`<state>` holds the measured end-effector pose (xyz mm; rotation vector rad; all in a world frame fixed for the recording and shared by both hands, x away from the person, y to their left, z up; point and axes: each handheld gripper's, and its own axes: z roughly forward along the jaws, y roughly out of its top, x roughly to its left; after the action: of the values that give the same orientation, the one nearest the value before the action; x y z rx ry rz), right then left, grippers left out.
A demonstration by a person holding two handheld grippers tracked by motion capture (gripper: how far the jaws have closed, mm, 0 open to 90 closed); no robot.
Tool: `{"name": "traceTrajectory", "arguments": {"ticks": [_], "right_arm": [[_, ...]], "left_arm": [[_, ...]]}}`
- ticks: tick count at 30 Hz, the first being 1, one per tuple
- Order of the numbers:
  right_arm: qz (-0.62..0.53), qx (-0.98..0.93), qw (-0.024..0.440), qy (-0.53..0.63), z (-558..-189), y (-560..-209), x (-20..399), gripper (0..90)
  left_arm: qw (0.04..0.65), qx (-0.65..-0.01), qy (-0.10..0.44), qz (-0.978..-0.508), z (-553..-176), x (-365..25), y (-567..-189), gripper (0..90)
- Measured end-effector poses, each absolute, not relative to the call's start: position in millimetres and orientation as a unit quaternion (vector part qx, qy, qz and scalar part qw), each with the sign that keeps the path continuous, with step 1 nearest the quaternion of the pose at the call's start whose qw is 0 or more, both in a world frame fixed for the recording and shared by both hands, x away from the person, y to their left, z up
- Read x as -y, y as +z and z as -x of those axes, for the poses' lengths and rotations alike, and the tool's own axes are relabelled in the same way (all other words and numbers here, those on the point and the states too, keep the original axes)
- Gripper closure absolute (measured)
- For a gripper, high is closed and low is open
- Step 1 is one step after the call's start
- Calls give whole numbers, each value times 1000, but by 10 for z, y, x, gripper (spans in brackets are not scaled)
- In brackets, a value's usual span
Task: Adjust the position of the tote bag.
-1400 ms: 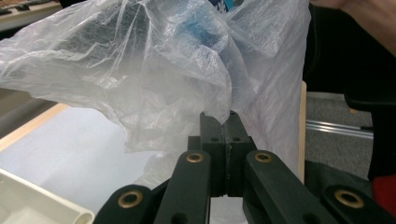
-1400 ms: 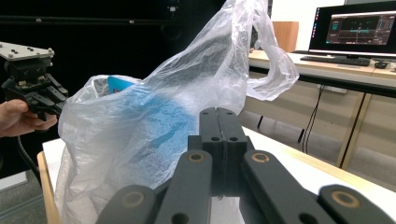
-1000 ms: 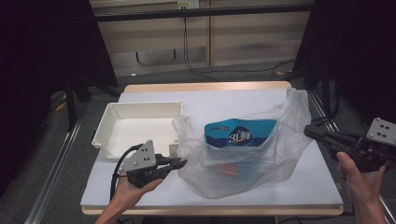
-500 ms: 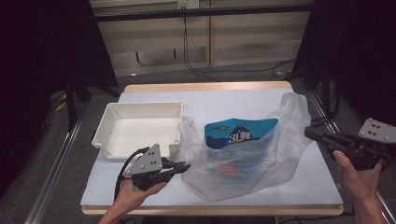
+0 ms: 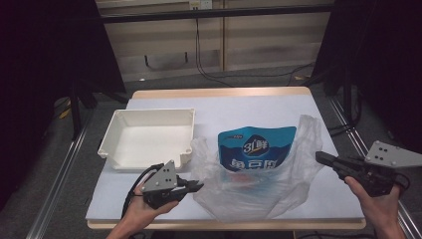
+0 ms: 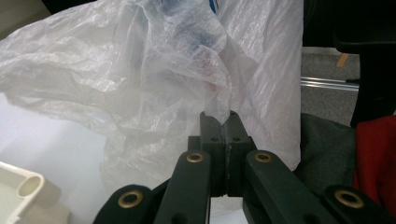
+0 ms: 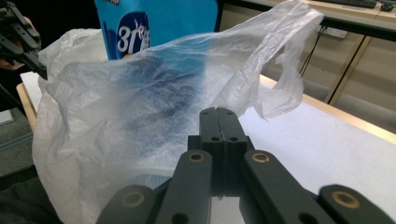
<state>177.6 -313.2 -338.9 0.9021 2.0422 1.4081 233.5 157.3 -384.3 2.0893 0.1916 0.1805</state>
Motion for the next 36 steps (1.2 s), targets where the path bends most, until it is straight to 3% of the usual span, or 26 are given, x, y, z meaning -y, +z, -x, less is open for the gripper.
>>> {"name": "traceTrajectory", "arguments": {"ticks": [36], "right_arm": [[-378,-801,135,444,-1875,-4458,2965,900]], "left_arm": [[432,-113,29,-895,-2413,-1598,-4358,900]]}}
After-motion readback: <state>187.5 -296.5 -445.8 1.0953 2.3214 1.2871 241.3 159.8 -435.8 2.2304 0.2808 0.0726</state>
